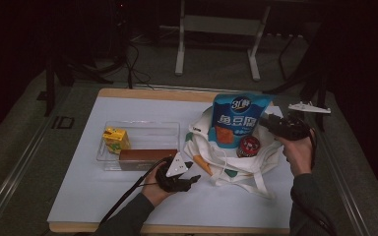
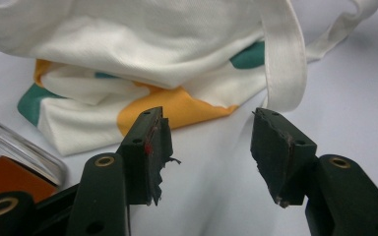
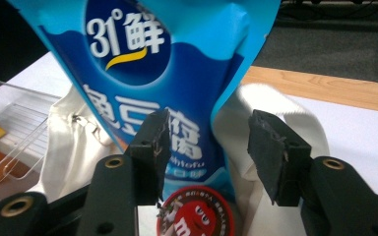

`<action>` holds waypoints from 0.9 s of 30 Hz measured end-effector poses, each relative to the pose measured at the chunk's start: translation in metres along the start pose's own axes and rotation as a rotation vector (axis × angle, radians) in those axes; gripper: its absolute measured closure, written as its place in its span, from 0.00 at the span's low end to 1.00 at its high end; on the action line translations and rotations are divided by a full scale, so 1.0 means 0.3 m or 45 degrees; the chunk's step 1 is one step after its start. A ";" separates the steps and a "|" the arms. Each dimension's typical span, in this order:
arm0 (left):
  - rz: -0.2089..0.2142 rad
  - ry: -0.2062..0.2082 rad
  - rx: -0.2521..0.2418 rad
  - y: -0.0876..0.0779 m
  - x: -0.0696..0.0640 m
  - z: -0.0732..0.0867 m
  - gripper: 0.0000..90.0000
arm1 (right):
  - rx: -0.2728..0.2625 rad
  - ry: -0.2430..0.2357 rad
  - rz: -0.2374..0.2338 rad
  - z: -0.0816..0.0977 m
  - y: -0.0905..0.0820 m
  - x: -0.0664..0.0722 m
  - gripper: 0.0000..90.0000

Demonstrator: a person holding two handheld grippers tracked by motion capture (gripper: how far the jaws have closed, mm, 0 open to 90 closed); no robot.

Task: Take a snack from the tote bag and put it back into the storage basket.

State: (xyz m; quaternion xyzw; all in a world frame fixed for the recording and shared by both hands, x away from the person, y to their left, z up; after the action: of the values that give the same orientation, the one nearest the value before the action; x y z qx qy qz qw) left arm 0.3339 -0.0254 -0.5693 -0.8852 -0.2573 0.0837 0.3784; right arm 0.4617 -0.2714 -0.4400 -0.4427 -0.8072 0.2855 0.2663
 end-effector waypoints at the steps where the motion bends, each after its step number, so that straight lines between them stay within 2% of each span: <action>1: 0.004 -0.002 -0.001 0.010 -0.005 0.011 0.52 | -0.007 0.019 -0.044 -0.016 0.011 0.000 0.54; 5: 0.021 0.010 -0.001 0.030 -0.014 0.024 0.51 | -0.008 0.020 -0.072 -0.046 0.032 0.007 0.52; 9: 0.026 0.010 0.016 0.050 -0.020 0.037 0.51 | 0.011 0.021 -0.043 -0.068 0.059 0.001 0.51; 11: 0.020 0.025 0.026 0.059 -0.027 0.042 0.51 | 0.005 0.023 -0.052 -0.075 0.063 0.000 0.50; 12: 0.024 0.034 0.011 0.056 -0.033 0.038 0.51 | -0.007 0.037 -0.085 -0.089 0.065 -0.002 0.49; 19: 0.008 0.052 -0.003 0.053 -0.037 0.038 0.51 | -0.033 0.045 -0.187 -0.118 0.086 -0.008 0.49; 25: 0.017 0.045 -0.013 0.051 -0.036 0.037 0.50 | 0.016 -0.019 -0.167 -0.121 0.113 0.021 0.48; 27: 0.017 0.048 -0.012 0.051 -0.037 0.037 0.51 | 0.019 -0.026 -0.188 -0.121 0.116 0.031 0.50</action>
State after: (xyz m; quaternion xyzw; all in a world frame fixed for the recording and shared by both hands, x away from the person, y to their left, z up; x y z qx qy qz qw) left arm 0.3265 -0.0329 -0.5886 -0.8901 -0.2447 0.0685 0.3783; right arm 0.5016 -0.2398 -0.4374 -0.3771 -0.8381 0.2754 0.2818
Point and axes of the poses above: each handheld gripper's, and its own axes: y roughly forward along the jaws, z roughly out of its underside, x roughly to its left, the point moved 10 cm from there along y, roughly forward along the jaws, and after that the axes turned 14 degrees about x, right-handed, at the moved point
